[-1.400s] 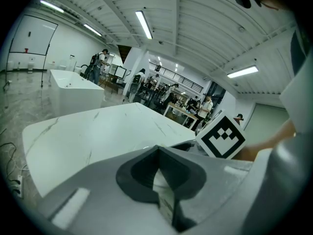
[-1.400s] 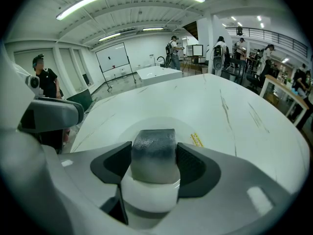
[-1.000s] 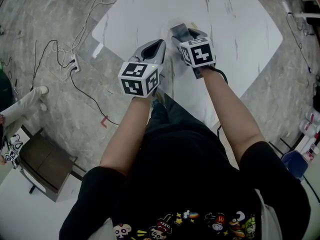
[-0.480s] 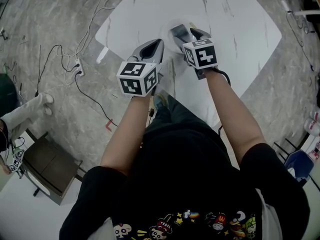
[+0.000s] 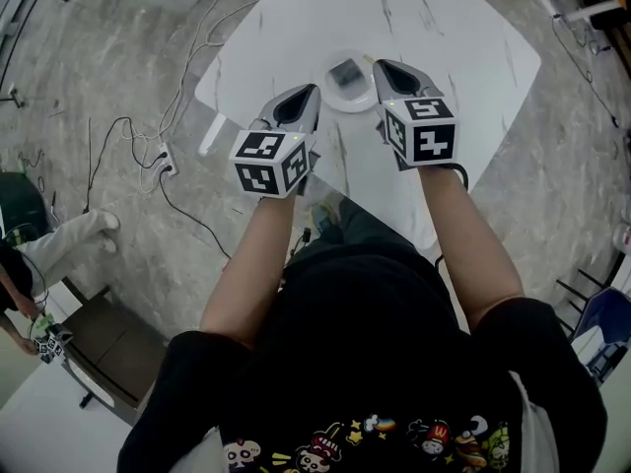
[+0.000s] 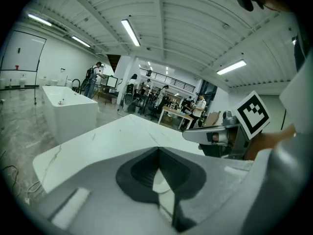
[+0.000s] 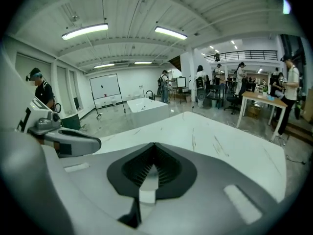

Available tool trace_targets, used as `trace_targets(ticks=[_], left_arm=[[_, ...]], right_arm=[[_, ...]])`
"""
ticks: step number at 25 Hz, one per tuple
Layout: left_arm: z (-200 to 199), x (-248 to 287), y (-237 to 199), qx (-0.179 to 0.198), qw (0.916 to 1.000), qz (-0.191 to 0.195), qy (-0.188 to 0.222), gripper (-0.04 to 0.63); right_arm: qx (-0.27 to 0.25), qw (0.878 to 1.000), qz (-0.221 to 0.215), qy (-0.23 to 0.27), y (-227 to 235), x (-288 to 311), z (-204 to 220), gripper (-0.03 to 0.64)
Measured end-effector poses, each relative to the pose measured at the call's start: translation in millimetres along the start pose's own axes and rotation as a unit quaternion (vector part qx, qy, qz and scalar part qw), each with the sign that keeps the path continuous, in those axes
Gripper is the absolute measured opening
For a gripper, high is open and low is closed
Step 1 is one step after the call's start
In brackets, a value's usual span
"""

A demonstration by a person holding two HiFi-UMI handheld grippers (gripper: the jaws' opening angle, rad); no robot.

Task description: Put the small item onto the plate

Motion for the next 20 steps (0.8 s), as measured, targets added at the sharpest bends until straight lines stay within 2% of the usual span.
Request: trace_targets(ticks=[6, 12, 20], left_arm=[[-18.9, -17.3, 11.1, 0.028, 0.9993, 0.007, 0.022, 0.0], [-45.6, -40.3, 22.2, 0.055, 0.9963, 0.008, 0.066, 0.0], [-51.3, -51.7, 32.8, 0.071, 0.9942, 0.011, 0.08, 0.0]], right_arm=[[0.004, 0.997, -0.008, 0.072, -11.2, -50.5, -20.0, 0.018], [-0.011, 0.99, 0.008, 0.137, -17.4, -106.5, -41.4, 0.018], [-0.01, 0.989, 0.024, 0.146, -7.8, -127.9, -36.4, 0.018]])
Point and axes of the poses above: the fingertips, and each gripper's own axes: x forward along the fingers, y to its right, z out of its underside, the point moved 2 cm from there along -x, backward along the fingers, and after that the axes turned 6 degrees about -z, right-handed, at the moved point
